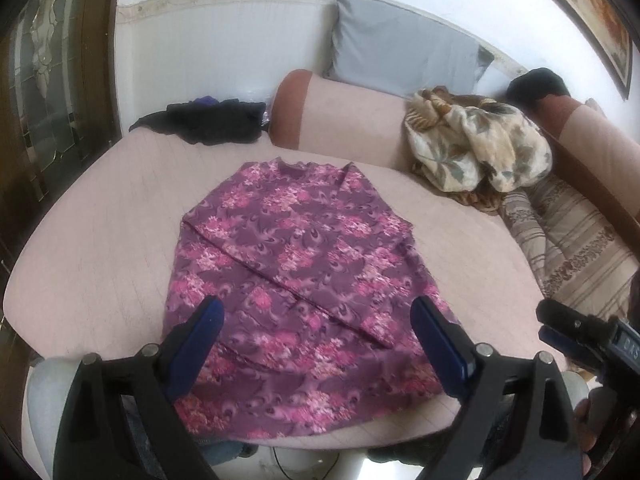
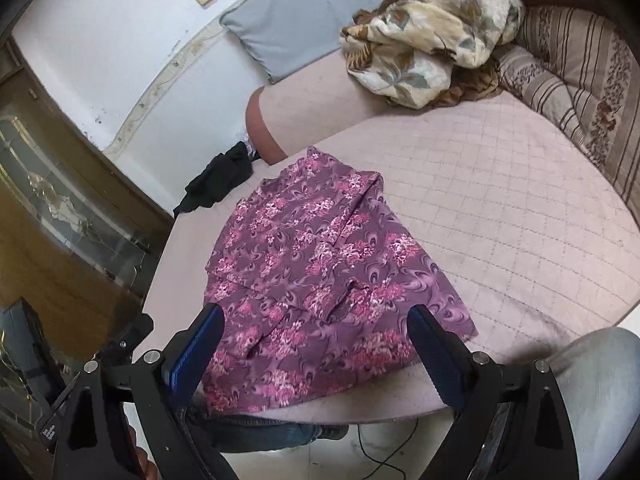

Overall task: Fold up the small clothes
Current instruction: 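Release the sleeve and withdraw both tools above the folded shirt, then grasp the shirt hem with both grippers side by side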

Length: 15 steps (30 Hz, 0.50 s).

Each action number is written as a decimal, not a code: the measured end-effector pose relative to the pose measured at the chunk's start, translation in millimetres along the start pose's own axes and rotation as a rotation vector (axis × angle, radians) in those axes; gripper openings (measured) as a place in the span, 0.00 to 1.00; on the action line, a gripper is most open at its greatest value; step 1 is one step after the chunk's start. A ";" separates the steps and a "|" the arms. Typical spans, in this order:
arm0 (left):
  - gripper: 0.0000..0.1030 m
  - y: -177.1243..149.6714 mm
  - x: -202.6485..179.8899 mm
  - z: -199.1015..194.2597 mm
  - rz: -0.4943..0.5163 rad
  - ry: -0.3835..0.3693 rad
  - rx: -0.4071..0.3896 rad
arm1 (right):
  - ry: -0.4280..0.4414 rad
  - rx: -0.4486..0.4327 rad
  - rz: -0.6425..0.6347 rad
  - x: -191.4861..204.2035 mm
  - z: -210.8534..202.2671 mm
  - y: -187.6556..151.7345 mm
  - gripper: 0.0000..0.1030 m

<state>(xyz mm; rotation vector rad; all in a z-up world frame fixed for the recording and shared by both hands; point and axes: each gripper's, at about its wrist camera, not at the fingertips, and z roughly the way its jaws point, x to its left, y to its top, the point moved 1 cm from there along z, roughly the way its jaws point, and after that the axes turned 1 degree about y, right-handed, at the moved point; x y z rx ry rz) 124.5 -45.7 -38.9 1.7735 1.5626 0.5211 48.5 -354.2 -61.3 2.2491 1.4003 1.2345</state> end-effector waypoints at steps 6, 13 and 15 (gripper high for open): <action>0.91 27.0 32.4 25.2 -0.037 0.061 0.001 | 0.053 0.067 -0.059 7.0 51.7 46.7 0.93; 0.91 63.5 73.3 71.9 -0.071 0.143 0.019 | 0.094 0.142 -0.097 11.4 124.0 110.2 0.93; 0.91 81.4 87.5 97.5 -0.078 0.154 0.040 | 0.094 0.158 -0.128 16.1 144.4 125.2 0.93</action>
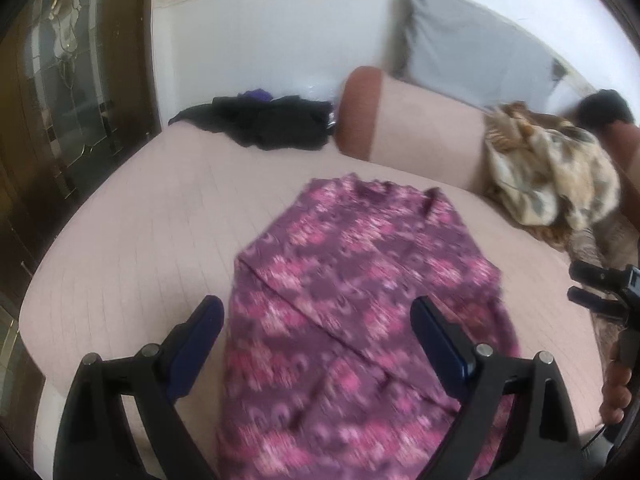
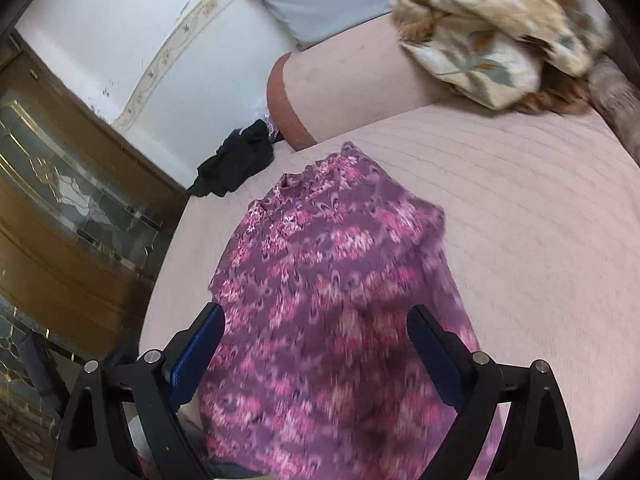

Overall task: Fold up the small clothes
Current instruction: 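Grasp the shirt hem with both grippers side by side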

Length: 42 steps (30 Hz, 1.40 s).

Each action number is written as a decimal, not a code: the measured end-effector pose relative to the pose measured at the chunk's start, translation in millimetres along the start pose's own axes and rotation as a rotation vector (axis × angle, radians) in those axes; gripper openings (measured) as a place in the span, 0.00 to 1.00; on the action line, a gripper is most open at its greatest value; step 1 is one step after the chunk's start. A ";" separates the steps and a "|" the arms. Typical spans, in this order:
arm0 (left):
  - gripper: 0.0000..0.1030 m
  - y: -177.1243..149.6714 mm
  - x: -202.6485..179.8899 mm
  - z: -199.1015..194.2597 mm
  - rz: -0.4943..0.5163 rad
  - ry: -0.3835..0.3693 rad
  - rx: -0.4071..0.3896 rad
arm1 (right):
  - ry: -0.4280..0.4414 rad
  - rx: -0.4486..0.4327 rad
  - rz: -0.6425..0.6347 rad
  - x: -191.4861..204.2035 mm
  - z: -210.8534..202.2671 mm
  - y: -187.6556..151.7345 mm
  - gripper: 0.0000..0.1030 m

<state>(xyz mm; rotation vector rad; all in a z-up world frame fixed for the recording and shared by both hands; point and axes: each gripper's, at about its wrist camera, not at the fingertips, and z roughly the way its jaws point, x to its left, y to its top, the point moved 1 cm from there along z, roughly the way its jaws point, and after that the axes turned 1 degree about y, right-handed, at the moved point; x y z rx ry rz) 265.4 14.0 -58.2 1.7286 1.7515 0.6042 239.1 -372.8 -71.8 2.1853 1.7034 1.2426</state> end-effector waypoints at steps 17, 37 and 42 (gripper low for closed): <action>0.74 112.1 -11.3 300.6 0.157 0.047 0.244 | -0.023 0.237 0.000 -80.5 250.0 176.0 0.82; 0.44 137.3 68.3 302.8 -0.081 -0.013 0.209 | 0.019 0.112 0.062 -123.4 256.9 200.7 0.69; 0.38 144.4 46.4 347.0 -0.037 0.000 0.296 | 0.022 0.181 0.020 -116.3 278.9 199.5 0.66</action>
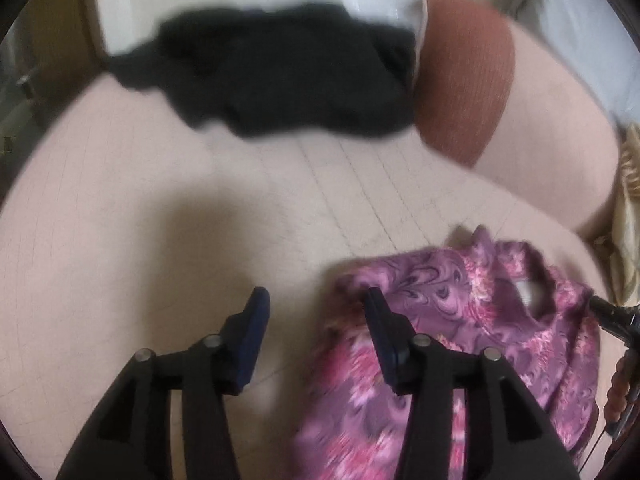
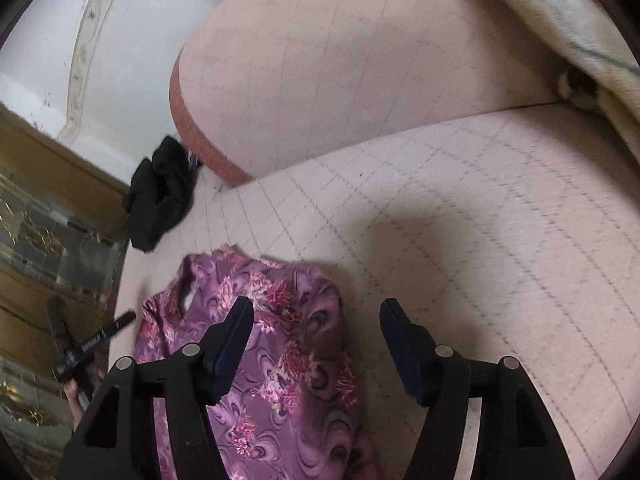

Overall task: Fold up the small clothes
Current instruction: 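Grasp the shirt hem with both grippers side by side, then lift the hem with both grippers and fold it toward the collar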

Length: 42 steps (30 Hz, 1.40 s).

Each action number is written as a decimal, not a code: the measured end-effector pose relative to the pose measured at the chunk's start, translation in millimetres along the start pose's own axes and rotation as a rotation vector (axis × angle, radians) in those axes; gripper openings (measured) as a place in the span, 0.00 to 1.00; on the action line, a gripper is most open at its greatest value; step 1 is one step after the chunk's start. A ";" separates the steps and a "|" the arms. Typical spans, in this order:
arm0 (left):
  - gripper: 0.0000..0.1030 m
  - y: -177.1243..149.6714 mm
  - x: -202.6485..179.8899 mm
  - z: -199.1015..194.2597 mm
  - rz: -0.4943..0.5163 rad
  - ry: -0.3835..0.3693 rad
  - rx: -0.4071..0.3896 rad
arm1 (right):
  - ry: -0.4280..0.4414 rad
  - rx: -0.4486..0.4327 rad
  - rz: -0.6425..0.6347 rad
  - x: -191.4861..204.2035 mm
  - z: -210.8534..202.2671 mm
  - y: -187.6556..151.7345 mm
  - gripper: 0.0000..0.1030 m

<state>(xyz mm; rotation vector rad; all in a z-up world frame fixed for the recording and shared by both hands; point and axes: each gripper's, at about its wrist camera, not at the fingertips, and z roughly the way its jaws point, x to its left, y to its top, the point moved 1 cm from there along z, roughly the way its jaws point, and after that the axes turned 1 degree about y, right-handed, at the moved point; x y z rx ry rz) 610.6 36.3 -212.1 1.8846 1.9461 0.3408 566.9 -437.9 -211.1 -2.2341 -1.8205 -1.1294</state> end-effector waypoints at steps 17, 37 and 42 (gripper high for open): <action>0.05 -197.8 12.2 -274.5 0.025 -0.173 -0.273 | 0.020 -0.090 -0.060 75.3 -186.9 -148.4 0.08; 0.53 -332.6 40.9 -255.4 -0.212 -0.318 -0.033 | 0.211 -0.039 0.327 43.3 -209.2 -349.3 0.56; 0.63 -315.7 49.0 -218.7 -0.435 -0.379 0.093 | 0.255 -0.005 0.488 46.9 -178.2 -341.8 0.59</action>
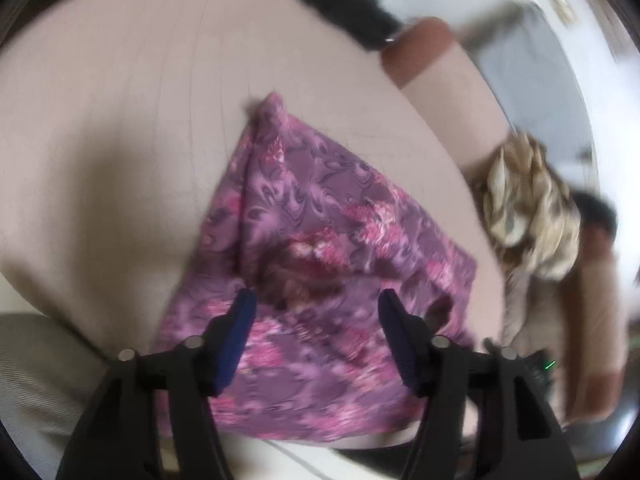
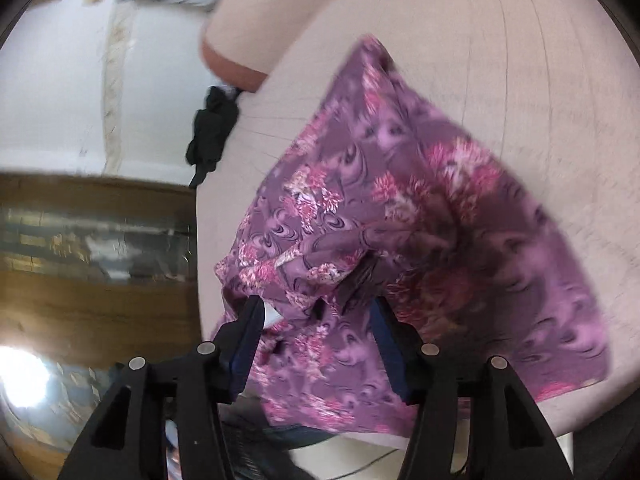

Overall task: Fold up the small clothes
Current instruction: 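Lift the hem with both grippers and fold it toward the collar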

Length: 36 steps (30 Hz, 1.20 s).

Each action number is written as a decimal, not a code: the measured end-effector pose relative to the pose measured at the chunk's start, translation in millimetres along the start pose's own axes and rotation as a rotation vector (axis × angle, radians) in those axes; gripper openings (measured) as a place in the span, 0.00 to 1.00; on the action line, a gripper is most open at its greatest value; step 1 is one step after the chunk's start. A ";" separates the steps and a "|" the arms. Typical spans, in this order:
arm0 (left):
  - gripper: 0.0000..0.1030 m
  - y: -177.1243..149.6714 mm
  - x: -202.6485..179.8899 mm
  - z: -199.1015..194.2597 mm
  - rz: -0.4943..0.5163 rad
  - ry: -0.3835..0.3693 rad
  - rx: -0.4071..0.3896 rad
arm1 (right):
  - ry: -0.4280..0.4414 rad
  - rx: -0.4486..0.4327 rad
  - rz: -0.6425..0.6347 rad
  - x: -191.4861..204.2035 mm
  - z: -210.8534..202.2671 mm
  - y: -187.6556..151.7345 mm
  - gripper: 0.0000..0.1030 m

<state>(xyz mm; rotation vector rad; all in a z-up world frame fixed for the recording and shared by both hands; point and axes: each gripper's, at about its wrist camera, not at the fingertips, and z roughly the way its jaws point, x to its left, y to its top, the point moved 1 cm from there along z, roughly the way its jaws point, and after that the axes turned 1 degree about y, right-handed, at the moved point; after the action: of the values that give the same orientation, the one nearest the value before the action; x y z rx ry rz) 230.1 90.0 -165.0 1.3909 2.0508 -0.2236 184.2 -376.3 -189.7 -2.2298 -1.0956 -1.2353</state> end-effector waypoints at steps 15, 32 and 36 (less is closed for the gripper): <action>0.46 -23.3 24.5 36.5 -0.004 0.100 0.019 | -0.114 0.007 0.112 -32.9 24.8 18.9 0.40; 0.12 -78.5 21.3 20.6 0.192 0.094 0.006 | -0.269 -0.042 -0.120 -25.7 -19.2 -0.3 0.07; 0.12 -83.8 6.1 6.8 0.259 0.085 -0.045 | -0.266 -0.041 -0.096 -30.1 -19.4 0.1 0.07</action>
<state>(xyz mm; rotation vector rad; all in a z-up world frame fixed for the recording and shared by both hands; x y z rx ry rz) 157.6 55.9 -191.2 1.6436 1.9052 -0.0070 164.1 -402.1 -204.1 -2.4511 -1.2992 -1.0251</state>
